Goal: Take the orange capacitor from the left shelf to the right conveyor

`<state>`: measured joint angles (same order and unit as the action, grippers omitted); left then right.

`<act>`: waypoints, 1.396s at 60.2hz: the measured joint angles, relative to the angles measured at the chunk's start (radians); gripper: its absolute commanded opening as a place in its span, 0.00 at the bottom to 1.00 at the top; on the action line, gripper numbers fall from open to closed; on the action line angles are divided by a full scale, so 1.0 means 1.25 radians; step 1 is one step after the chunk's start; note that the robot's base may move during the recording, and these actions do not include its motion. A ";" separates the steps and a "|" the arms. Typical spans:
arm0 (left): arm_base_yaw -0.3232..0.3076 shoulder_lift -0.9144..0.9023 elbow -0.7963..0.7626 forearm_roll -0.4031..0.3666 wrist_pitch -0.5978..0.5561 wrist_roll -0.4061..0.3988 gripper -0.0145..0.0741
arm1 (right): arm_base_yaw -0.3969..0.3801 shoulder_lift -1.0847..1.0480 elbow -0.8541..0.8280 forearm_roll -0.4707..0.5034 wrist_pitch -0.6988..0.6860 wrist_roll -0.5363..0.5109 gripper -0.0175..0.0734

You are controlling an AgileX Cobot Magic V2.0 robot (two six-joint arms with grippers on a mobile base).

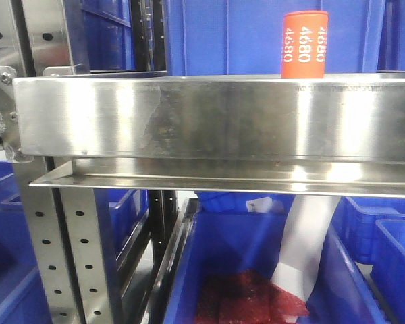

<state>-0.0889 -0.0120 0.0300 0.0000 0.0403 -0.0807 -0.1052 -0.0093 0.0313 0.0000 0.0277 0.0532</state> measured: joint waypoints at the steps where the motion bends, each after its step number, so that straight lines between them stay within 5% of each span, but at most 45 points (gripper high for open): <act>1: 0.000 0.000 0.000 0.000 0.000 0.000 0.05 | 0.000 0.000 0.000 0.000 0.000 0.000 0.26; 43: 0.000 0.000 0.000 0.000 0.000 0.000 0.05 | 0.000 0.000 0.000 0.000 0.000 0.000 0.26; 60: 0.000 0.000 0.000 0.000 0.000 0.000 0.05 | 0.000 0.000 0.000 0.006 -0.082 0.015 0.26; 70: 0.000 0.000 0.000 0.000 0.000 0.000 0.05 | 0.000 0.000 -0.116 0.009 -0.010 0.031 0.26; 76: 0.000 0.000 0.000 0.000 0.000 0.000 0.05 | 0.000 0.021 -0.237 0.009 0.078 0.034 0.34; 84: 0.000 0.000 0.000 0.000 0.000 0.000 0.05 | 0.010 0.118 -0.400 0.009 0.185 0.036 0.58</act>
<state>-0.0889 -0.0120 0.0300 0.0000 0.0403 -0.0807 -0.0923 0.1383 -0.4691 0.0114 0.2593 0.0983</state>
